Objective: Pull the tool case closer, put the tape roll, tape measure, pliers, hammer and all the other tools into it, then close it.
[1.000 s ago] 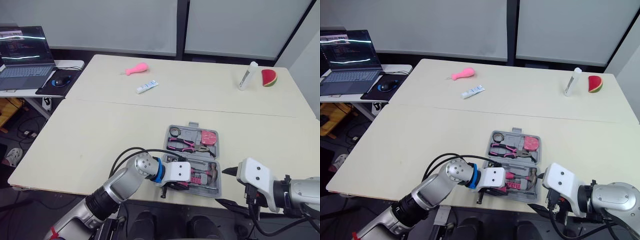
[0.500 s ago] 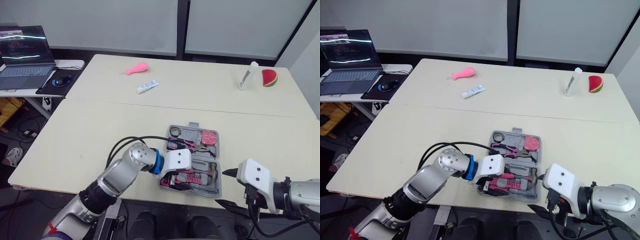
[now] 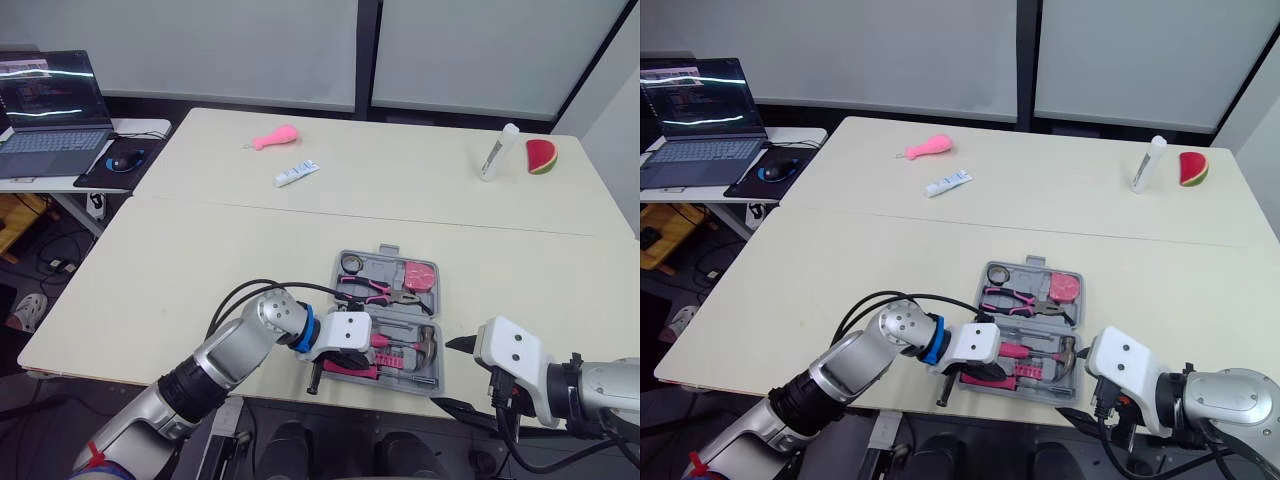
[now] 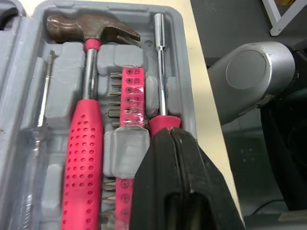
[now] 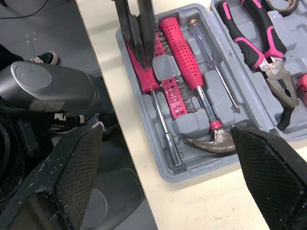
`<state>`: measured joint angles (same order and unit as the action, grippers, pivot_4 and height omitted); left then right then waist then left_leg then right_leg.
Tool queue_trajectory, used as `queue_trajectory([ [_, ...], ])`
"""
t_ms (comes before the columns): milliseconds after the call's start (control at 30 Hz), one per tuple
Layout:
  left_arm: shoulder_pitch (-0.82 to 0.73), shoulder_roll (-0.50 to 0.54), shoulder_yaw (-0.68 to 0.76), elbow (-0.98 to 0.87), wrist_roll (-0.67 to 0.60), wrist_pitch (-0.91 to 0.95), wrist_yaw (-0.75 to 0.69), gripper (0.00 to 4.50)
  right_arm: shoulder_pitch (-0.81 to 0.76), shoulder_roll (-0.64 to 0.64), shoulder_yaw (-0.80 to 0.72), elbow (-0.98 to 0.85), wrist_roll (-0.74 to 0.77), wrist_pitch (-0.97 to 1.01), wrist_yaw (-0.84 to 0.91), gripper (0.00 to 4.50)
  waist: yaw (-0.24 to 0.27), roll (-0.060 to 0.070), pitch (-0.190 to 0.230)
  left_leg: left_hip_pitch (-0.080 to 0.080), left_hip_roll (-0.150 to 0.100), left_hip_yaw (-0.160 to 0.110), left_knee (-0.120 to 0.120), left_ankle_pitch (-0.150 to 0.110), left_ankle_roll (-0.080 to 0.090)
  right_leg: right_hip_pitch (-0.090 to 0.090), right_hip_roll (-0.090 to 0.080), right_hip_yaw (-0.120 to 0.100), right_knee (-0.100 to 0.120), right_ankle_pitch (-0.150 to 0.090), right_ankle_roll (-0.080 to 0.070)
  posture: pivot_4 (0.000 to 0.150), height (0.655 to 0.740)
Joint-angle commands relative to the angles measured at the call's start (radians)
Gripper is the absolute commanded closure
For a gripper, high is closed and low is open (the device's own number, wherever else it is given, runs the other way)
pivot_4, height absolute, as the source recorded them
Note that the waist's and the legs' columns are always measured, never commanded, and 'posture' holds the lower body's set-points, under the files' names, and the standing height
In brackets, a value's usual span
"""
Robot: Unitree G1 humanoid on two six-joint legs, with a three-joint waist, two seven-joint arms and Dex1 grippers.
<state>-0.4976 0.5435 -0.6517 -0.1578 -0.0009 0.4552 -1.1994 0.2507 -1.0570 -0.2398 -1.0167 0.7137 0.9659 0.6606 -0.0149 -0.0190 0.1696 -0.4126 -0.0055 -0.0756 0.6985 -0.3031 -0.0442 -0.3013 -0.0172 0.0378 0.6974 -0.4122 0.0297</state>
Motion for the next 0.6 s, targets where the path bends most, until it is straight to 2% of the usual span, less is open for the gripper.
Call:
queue_trajectory([
  [33,0.009,-0.012,-0.025,0.012,0.031,-0.019,0.017,4.47,-0.010,-0.001,-0.012,-0.030,0.014,-0.012,-0.005,0.00,0.000,0.000,0.000,0.000,0.000,0.000,0.000,0.000,0.000,0.000,0.000,0.000,0.000,0.000,0.000,0.150,0.7400],
  [200,0.030,-0.013,-0.048,0.055,0.094,-0.049,0.053,4.47,-0.020,-0.003,-0.007,-0.030,0.019,-0.008,-0.013,0.00,0.002,0.000,0.000,0.000,0.000,0.000,0.000,0.000,0.000,0.000,0.000,0.000,0.000,0.000,0.000,0.150,0.7400],
  [300,0.043,-0.013,-0.033,0.056,0.086,-0.057,0.055,4.47,-0.027,-0.002,-0.004,-0.030,0.023,-0.008,-0.016,0.00,0.002,0.000,-0.001,0.001,0.000,0.000,0.000,0.000,0.000,0.000,0.000,0.000,0.000,0.000,0.000,0.150,0.7400],
  [500,0.060,-0.022,0.096,-0.047,-0.069,0.003,0.024,4.47,-0.032,0.008,0.003,-0.023,-0.001,-0.026,-0.017,0.00,0.002,0.000,-0.001,0.001,0.000,0.000,0.000,0.000,0.000,0.001,0.000,0.000,0.000,0.000,0.000,0.150,0.7400],
  [567,0.058,-0.010,0.189,-0.084,-0.156,0.039,0.010,4.47,-0.022,0.014,0.006,-0.003,-0.046,-0.056,-0.022,0.00,0.003,0.000,-0.001,0.001,0.000,0.000,0.000,0.000,0.000,0.000,0.000,0.000,0.000,0.000,0.000,0.150,0.7400],
  [600,0.053,0.017,0.277,-0.069,-0.202,0.025,0.006,4.47,-0.002,0.019,0.015,0.040,-0.119,-0.114,-0.032,0.00,0.003,0.000,-0.001,0.001,0.000,0.000,0.000,0.000,0.000,0.000,0.000,0.000,0.000,0.000,0.000,0.150,0.7400],
])
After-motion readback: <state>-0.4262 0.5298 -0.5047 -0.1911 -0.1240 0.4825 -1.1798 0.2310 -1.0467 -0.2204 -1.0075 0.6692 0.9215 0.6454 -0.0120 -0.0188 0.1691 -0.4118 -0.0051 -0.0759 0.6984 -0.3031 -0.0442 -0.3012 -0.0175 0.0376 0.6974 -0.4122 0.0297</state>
